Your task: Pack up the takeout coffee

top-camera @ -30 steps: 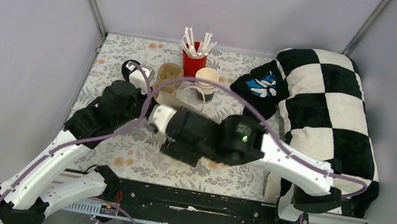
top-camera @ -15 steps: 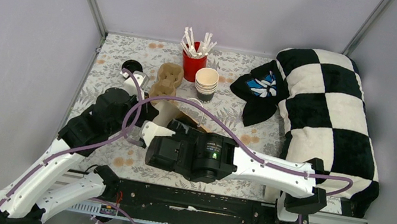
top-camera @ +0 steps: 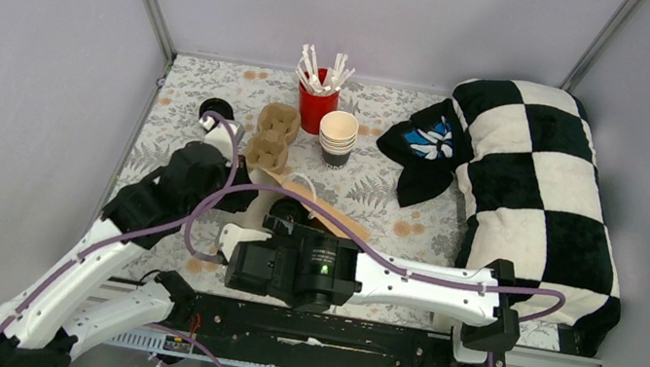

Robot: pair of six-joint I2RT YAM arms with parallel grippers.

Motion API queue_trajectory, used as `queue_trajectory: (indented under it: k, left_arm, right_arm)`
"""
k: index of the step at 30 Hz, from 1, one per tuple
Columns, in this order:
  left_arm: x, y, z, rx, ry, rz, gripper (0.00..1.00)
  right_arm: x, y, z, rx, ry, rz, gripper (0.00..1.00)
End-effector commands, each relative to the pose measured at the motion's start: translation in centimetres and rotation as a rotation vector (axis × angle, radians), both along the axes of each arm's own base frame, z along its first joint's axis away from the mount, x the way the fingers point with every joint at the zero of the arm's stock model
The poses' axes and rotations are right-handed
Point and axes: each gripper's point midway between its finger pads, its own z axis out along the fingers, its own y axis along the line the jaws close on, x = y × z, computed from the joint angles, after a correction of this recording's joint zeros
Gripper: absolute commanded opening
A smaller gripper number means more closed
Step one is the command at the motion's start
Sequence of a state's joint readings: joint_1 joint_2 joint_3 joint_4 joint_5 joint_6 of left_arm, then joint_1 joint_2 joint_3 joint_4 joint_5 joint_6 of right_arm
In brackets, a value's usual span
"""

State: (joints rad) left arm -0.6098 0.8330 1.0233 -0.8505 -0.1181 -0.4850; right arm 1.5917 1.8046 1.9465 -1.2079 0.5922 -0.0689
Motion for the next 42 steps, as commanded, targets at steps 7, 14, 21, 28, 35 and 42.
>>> queue_trajectory:
  k: [7,14,21,28,35,42]
  left_arm:
    - [0.8,-0.4,3.2,0.021,0.007,-0.005,0.33]
    - [1.3,-1.1,2.6,0.026,0.005,-0.042,0.13]
    - [1.1,-1.5,3.2,-0.09,-0.099,-0.032,0.0]
    - [2.2,-2.6,2.5,-0.171,-0.158,-0.02,0.0]
    - [3.1,-4.6,0.6,-0.192,-0.137,-0.045,0.0]
    - [1.2,-4.4,0.3,-0.181,-0.057,-0.045,0.0]
  right_arm:
    - [-0.8,0.6,0.7,0.113,0.037,0.012,0.37]
    - [0.0,-0.6,0.4,0.076,-0.008,-0.016,0.37]
    - [1.7,-3.2,-0.9,-0.026,-0.078,-0.018,0.36]
    - [5.1,-6.2,-0.3,-0.077,-0.187,-0.014,0.35]
    - [7.0,-7.6,-0.7,-0.019,-0.168,-0.042,0.34]
    - [5.7,-7.1,0.2,0.072,-0.082,-0.006,0.35]
